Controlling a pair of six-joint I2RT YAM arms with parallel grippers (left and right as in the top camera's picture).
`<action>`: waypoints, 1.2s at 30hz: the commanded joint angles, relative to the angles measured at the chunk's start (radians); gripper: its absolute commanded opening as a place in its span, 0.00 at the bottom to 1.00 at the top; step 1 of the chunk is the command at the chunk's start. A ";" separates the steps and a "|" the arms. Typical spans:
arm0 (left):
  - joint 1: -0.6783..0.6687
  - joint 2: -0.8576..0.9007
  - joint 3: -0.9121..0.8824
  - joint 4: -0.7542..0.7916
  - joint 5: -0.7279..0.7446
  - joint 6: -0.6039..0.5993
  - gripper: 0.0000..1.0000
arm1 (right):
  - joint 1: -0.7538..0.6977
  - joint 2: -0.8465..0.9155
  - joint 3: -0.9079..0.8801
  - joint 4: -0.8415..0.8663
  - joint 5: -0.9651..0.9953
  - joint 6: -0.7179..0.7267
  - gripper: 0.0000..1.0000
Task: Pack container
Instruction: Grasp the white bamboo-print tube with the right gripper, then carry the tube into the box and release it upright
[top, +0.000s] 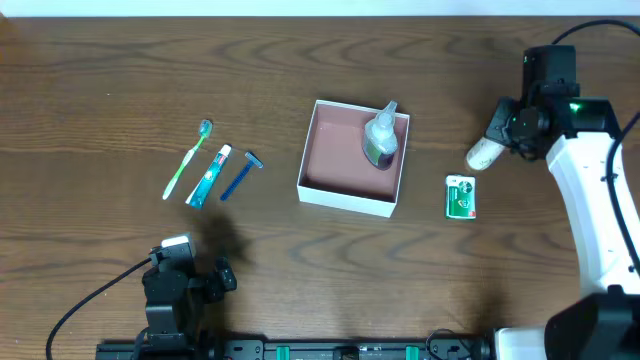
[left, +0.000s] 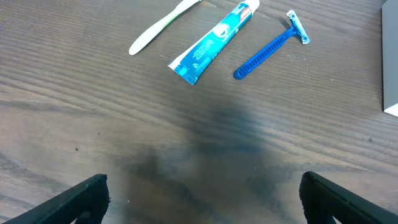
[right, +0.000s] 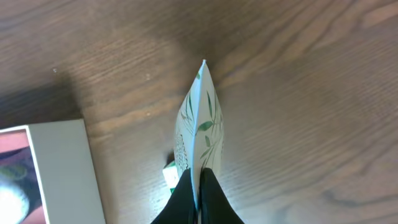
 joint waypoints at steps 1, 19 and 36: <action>-0.003 -0.006 -0.015 -0.012 0.000 0.013 0.98 | 0.025 -0.147 0.012 -0.002 -0.011 -0.023 0.01; -0.003 -0.006 -0.015 -0.012 0.000 0.013 0.98 | 0.464 -0.479 0.039 -0.078 -0.084 -0.024 0.01; -0.003 -0.006 -0.015 -0.013 0.000 0.013 0.98 | 0.560 -0.014 0.039 0.389 -0.113 -0.024 0.01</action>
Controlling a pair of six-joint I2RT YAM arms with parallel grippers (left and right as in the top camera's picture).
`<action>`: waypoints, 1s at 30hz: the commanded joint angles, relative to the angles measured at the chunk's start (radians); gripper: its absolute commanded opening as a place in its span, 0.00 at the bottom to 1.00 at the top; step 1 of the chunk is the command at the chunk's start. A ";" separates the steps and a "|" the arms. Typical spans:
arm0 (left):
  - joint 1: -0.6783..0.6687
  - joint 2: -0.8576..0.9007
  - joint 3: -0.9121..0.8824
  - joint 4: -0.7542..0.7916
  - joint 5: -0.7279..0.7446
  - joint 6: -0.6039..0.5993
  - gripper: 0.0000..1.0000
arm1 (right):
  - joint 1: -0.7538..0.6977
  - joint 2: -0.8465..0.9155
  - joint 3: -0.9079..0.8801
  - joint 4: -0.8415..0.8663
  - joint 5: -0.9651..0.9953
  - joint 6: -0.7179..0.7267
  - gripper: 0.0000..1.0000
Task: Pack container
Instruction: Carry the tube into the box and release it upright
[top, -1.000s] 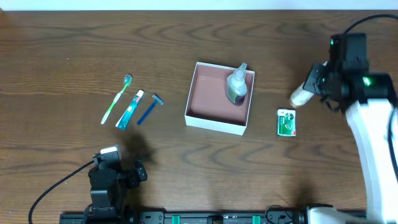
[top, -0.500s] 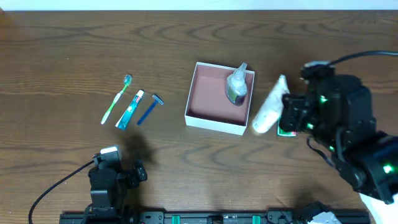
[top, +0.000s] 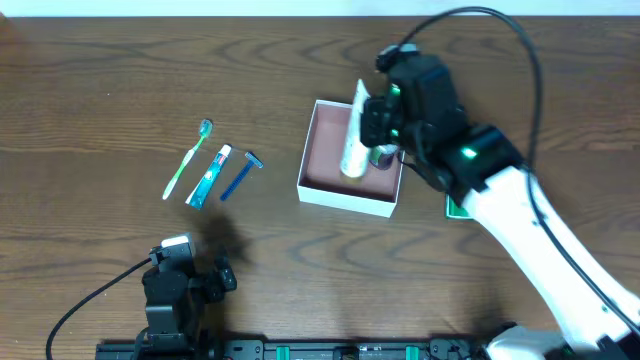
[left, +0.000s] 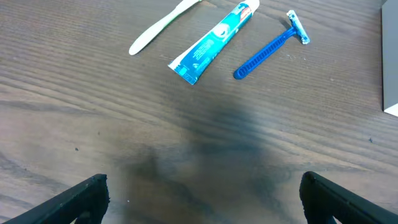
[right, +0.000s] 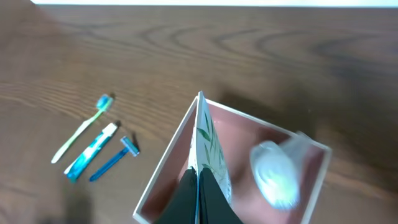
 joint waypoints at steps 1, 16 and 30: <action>-0.003 -0.006 -0.015 -0.012 0.000 0.013 0.98 | 0.008 0.053 0.021 0.048 0.000 -0.010 0.01; -0.003 -0.006 -0.015 -0.012 0.000 0.013 0.98 | 0.008 0.186 0.021 0.227 0.001 -0.135 0.02; -0.003 -0.006 -0.015 -0.012 0.000 0.013 0.98 | 0.006 0.071 0.021 0.143 -0.096 -0.193 0.71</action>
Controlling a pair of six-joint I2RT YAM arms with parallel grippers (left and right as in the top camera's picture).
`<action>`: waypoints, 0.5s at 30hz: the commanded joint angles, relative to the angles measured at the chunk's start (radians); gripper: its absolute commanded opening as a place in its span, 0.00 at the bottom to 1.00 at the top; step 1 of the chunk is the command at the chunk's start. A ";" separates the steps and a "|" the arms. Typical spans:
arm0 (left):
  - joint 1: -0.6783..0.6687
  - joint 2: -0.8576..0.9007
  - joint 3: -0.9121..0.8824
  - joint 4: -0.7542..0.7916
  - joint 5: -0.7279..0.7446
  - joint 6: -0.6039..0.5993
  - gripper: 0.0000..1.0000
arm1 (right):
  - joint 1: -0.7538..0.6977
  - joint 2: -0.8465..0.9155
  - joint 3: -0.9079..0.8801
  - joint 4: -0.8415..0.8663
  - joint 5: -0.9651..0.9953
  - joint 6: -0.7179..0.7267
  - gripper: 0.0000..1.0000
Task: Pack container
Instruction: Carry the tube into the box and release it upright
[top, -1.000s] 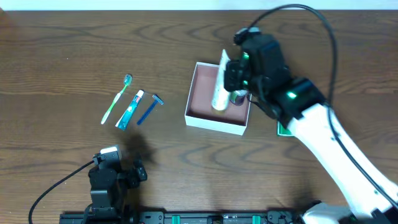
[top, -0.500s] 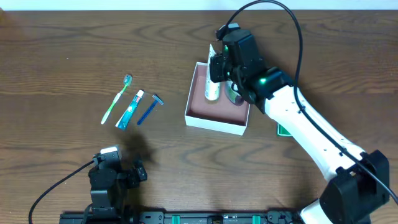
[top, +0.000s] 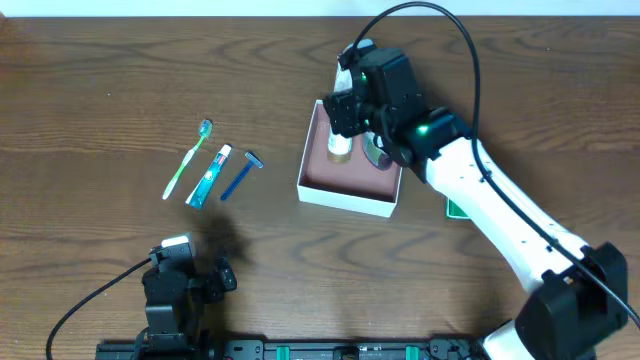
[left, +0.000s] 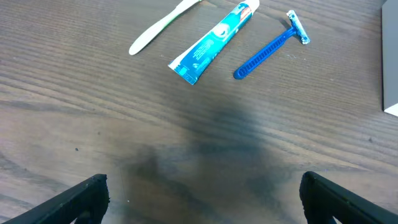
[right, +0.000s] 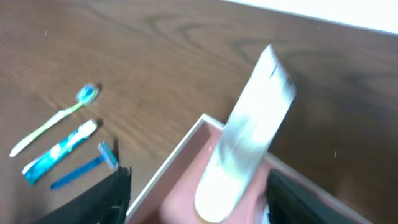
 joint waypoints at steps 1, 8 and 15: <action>-0.003 -0.006 -0.015 -0.012 0.000 0.013 0.98 | 0.004 -0.123 0.019 -0.037 -0.029 -0.016 0.72; -0.003 -0.006 -0.015 -0.012 0.000 0.013 0.98 | -0.029 -0.334 0.019 -0.184 0.008 -0.015 0.76; -0.003 -0.006 -0.015 -0.012 0.000 0.013 0.98 | -0.108 -0.410 0.019 -0.449 0.109 0.012 0.76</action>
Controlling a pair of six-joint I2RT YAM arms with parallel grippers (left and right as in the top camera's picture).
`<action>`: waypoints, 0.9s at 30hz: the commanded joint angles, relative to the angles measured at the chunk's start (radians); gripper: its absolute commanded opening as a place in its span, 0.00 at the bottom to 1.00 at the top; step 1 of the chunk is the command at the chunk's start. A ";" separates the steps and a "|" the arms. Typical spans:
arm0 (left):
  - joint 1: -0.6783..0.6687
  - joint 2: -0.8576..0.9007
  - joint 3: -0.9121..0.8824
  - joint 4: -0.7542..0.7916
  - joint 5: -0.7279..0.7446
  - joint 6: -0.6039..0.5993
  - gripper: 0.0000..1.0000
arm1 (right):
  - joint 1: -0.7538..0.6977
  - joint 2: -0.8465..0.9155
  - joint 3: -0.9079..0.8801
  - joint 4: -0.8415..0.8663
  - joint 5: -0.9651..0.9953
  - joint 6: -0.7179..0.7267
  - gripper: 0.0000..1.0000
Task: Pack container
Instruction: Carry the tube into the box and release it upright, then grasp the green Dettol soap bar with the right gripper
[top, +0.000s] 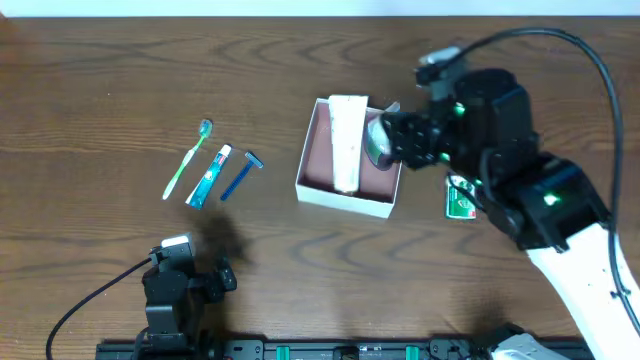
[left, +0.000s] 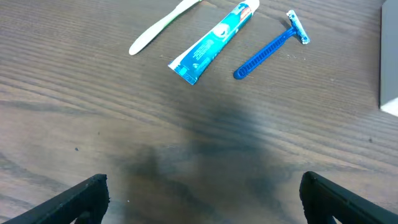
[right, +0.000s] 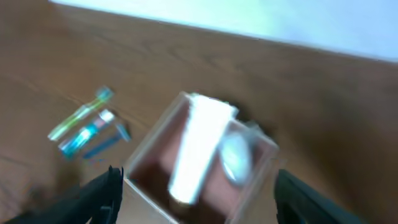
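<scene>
A white box (top: 305, 180) with a pink floor stands mid-table. Inside it lie a white tube (top: 347, 140) and a clear bottle (top: 378, 140). My right gripper (right: 198, 193) is open, above and to the right of the box, nothing between its fingers; the box (right: 144, 185) and tube (right: 196, 152) show blurred below it. A toothbrush (top: 187, 158), toothpaste (top: 209, 175) and blue razor (top: 239, 174) lie left of the box, also seen as toothpaste (left: 213, 42) and razor (left: 270, 46). My left gripper (left: 202, 193) is open near the front edge.
A small green packet (top: 460, 196) lies on the table right of the box, partly under the right arm. The table's far edge meets a white surface (right: 249, 18). A cable runs from the left arm toward the front left.
The white tube, which stood tilted in the box between the open fingers, now lies flat inside it. My right gripper has pulled back up and to the right.
My right gripper was shut on the white tube at the right of the table, beyond the green packet. Then it held the tube over the box. Then it was open with the tube leaning in the box, and now the tube lies there. The left arm stayed still.
</scene>
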 joint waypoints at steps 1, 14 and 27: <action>-0.003 -0.006 -0.015 -0.012 0.000 0.013 0.98 | -0.047 0.016 0.000 -0.072 0.056 0.013 0.76; -0.003 -0.006 -0.015 -0.012 0.000 0.013 0.98 | -0.232 0.105 -0.092 -0.366 0.066 0.161 0.75; -0.003 -0.006 -0.015 -0.012 0.000 0.013 0.98 | -0.324 0.286 -0.443 -0.072 0.072 0.252 0.88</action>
